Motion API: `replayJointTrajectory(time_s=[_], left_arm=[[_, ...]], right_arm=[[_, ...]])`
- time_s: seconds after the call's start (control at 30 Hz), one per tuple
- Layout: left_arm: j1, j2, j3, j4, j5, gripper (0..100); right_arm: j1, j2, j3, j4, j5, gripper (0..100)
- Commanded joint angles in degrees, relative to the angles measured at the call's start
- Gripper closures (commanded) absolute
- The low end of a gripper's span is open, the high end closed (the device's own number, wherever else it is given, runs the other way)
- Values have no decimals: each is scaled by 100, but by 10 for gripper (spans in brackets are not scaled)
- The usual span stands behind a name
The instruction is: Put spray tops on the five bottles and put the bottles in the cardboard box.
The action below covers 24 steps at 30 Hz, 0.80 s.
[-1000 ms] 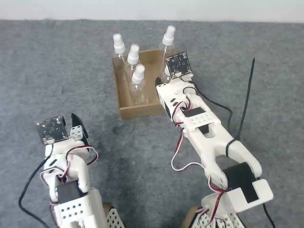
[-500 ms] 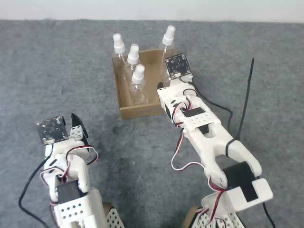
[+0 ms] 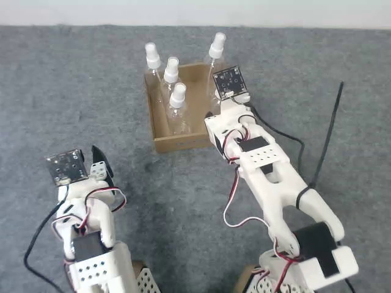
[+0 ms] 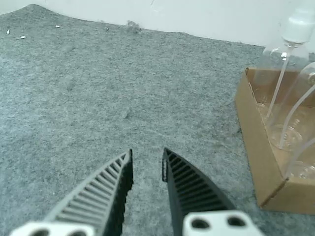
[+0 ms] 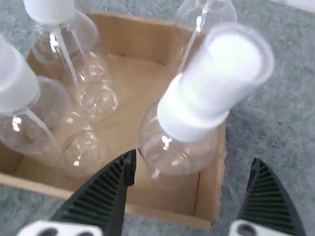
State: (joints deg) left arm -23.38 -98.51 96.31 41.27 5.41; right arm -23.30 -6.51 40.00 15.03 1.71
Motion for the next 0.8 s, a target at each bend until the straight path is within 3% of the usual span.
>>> replayJointTrajectory(time_s=[0.0, 0.23, 0.53, 0.77], left_arm=[[-26, -123, -57, -185, -44, 905], [-26, -123, -57, -185, -44, 905], [-26, -123, -57, -185, -44, 905], [-18, -123, -57, -185, -44, 905]], right_arm=[[-40, -558, -255, 356, -53, 706], [-40, -901, -246, 945, -53, 712], [-40, -1226, -237, 1191, -9, 921], [-40, -1253, -237, 1191, 0, 992]])
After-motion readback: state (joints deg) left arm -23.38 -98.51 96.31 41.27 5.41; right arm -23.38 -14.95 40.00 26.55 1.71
